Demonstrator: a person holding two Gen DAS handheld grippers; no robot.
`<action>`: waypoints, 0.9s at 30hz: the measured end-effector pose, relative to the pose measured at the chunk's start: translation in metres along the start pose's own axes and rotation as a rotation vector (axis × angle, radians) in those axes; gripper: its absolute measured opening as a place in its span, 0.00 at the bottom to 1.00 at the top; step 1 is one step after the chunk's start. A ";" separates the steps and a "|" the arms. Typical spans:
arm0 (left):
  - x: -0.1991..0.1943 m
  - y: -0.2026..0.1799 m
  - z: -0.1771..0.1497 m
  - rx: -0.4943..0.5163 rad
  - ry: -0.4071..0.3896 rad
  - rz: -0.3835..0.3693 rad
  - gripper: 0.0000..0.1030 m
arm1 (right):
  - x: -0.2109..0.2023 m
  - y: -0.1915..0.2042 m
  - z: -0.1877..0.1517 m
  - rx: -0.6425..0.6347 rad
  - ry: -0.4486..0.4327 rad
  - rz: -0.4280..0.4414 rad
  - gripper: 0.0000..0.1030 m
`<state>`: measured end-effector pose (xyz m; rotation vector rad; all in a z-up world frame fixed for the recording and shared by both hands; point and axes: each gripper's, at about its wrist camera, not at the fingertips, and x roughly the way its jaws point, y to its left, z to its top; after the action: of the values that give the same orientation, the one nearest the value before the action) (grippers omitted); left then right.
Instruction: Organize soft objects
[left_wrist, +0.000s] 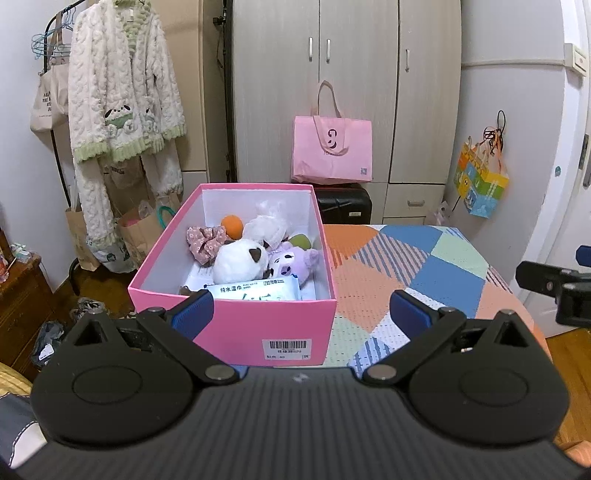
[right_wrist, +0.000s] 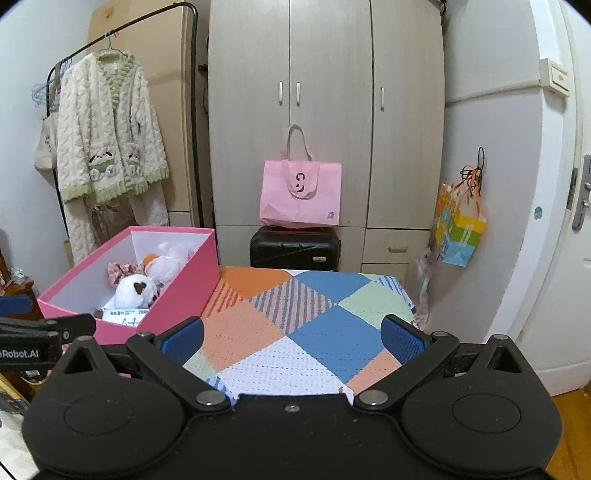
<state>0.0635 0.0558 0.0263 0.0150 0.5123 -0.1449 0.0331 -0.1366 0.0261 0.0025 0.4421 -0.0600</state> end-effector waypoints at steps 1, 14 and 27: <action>0.000 0.000 0.000 0.004 -0.005 0.003 1.00 | 0.000 0.002 -0.001 -0.013 0.000 -0.015 1.00; -0.006 -0.008 -0.011 0.034 -0.049 0.053 1.00 | -0.007 -0.005 -0.008 -0.024 -0.021 -0.088 1.00; -0.017 -0.010 -0.018 0.032 -0.100 0.095 1.00 | -0.012 -0.006 -0.018 -0.016 -0.036 -0.079 1.00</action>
<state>0.0389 0.0494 0.0191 0.0631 0.4081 -0.0605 0.0146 -0.1418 0.0154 -0.0314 0.4068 -0.1344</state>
